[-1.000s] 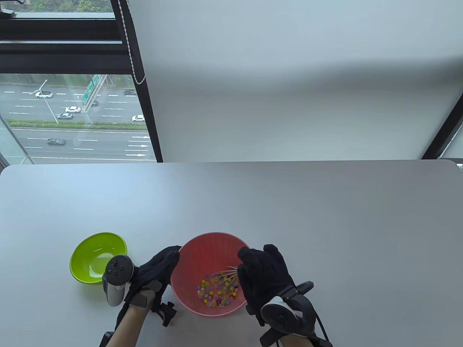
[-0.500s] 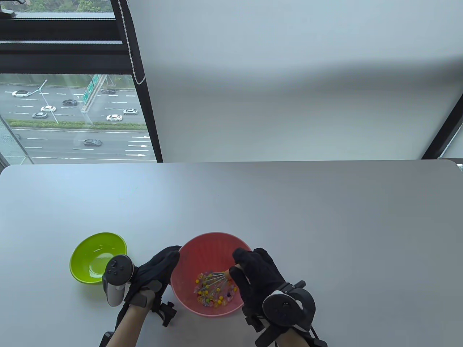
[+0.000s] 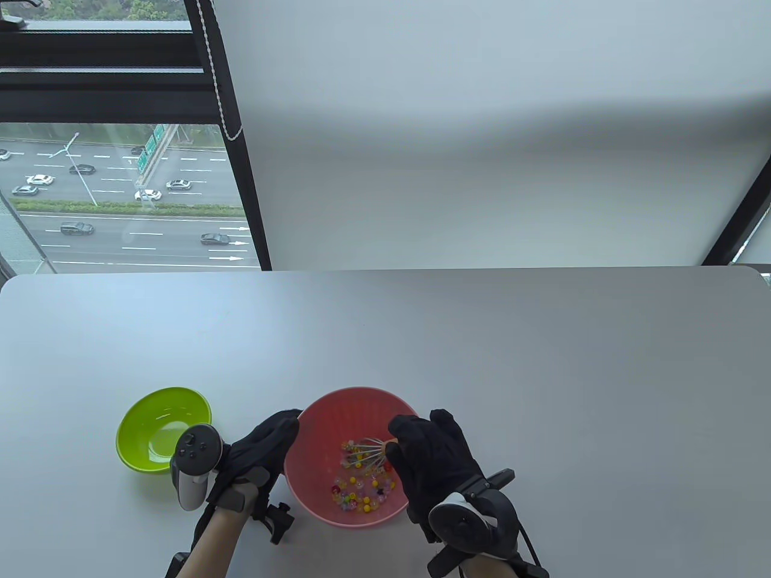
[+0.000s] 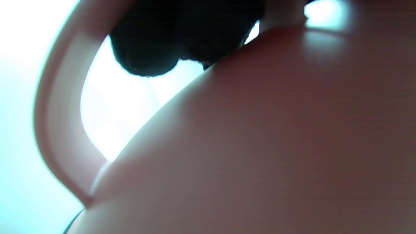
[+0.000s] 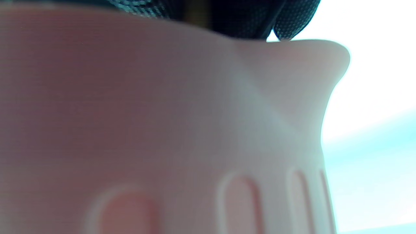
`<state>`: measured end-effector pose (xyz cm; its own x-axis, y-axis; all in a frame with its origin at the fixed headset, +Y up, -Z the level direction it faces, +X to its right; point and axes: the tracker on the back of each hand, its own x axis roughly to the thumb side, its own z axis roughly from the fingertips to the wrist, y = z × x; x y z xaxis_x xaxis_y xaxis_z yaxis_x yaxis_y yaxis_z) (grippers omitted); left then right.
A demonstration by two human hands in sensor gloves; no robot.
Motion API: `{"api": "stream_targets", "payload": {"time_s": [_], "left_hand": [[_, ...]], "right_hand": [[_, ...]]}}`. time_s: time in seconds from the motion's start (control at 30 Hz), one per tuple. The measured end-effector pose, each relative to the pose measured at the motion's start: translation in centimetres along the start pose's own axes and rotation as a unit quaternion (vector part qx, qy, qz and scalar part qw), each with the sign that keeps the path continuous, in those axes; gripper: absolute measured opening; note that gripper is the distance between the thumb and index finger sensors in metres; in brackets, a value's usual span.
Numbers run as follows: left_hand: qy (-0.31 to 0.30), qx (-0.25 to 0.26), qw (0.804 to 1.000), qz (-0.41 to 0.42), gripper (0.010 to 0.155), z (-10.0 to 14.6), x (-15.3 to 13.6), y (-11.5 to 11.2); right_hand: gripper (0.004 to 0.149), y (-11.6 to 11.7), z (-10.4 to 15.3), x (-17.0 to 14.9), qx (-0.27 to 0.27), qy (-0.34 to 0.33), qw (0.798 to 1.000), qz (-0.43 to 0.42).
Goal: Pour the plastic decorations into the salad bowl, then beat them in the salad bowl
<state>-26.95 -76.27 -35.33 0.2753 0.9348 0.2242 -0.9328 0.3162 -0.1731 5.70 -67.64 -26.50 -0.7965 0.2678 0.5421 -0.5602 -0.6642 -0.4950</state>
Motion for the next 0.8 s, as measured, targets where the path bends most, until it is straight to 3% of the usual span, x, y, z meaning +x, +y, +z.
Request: {"api": "stream_targets", "payload": {"time_s": [0.47, 0.8], "left_hand": [[0.0, 0.0, 1.0, 0.0, 0.068, 0.0, 0.0, 0.0], [0.0, -0.001, 1.0, 0.0, 0.068, 0.0, 0.0, -0.1]], "right_hand": [[0.049, -1.0, -0.1, -0.1, -0.016, -0.014, 0.999, 0.027], [0.046, -0.9, -0.3, -0.4, 0.003, 0.023, 0.997, -0.068]]}}
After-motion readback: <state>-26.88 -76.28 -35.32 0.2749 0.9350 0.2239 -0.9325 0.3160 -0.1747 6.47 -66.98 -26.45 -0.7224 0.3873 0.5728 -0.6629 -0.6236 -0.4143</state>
